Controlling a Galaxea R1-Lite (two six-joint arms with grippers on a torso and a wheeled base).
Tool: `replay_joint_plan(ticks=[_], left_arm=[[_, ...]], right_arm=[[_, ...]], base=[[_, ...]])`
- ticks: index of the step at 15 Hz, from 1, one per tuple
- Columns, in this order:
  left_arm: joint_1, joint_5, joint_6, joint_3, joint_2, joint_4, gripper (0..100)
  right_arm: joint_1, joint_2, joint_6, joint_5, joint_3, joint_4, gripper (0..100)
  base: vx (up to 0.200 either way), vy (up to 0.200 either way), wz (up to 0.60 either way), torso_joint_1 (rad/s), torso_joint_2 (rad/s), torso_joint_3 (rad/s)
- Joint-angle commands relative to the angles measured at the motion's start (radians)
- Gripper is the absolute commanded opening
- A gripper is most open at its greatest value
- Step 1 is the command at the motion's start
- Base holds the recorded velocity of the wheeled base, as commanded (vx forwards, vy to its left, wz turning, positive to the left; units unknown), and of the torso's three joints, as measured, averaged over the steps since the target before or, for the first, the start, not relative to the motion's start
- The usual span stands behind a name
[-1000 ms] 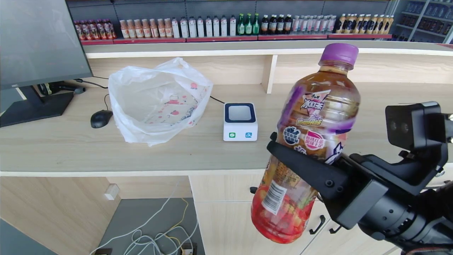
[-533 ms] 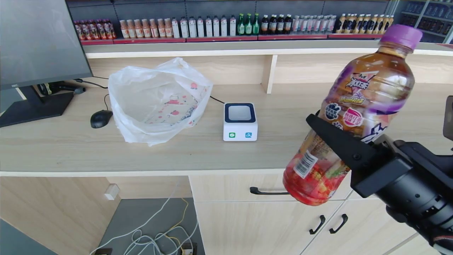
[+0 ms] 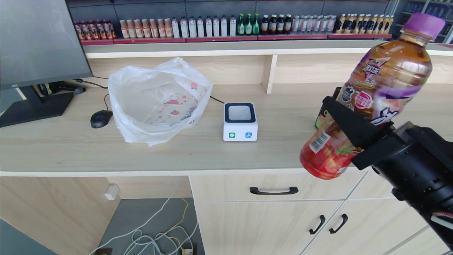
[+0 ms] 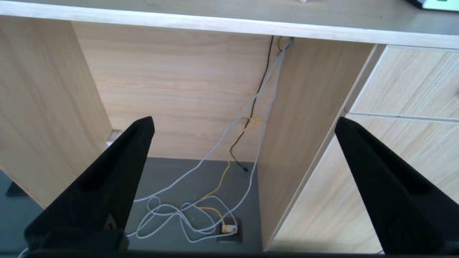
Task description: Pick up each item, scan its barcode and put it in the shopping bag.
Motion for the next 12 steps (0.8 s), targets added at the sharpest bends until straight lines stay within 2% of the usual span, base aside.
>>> replay_joint_plan(ticks=[1,2,4,7,10,12], left_arm=[[0.001,0.0,0.0,0.0,0.0,0.0,100],[0.001,0.0,0.0,0.0,0.0,0.0,100],[-0.001,0.0,0.002,0.0,0.0,0.0,100],[-0.001,0.0,0.002,0.0,0.0,0.0,100],[0.001,0.0,0.002,0.0,0.0,0.0,100],[0.001,0.0,0.0,0.0,0.0,0.0,100]], right_arm=[[-0.011,0.021,-0.04,-0.004,0.003,-0.001,0],[-0.035,0.038,-0.13,-0.048,0.001,-0.001,0],[-0.083,0.058,-0.144,-0.125,-0.041,-0.001,0],[-0.143,0.099,-0.158,-0.142,-0.109,-0.001,0],[-0.15,0.122,-0.165,-0.148,-0.126,-0.001,0],[-0.16,0.139,-0.165,-0.16,-0.149,-0.001,0]], base=[[0.0,0.0,0.0,0.0,0.0,0.0],[0.0,0.0,0.0,0.0,0.0,0.0],[0.0,0.0,0.0,0.0,0.0,0.0],[0.0,0.0,0.0,0.0,0.0,0.0],[0.0,0.0,0.0,0.0,0.0,0.0],[0.0,0.2,0.0,-0.007,0.01,0.002]])
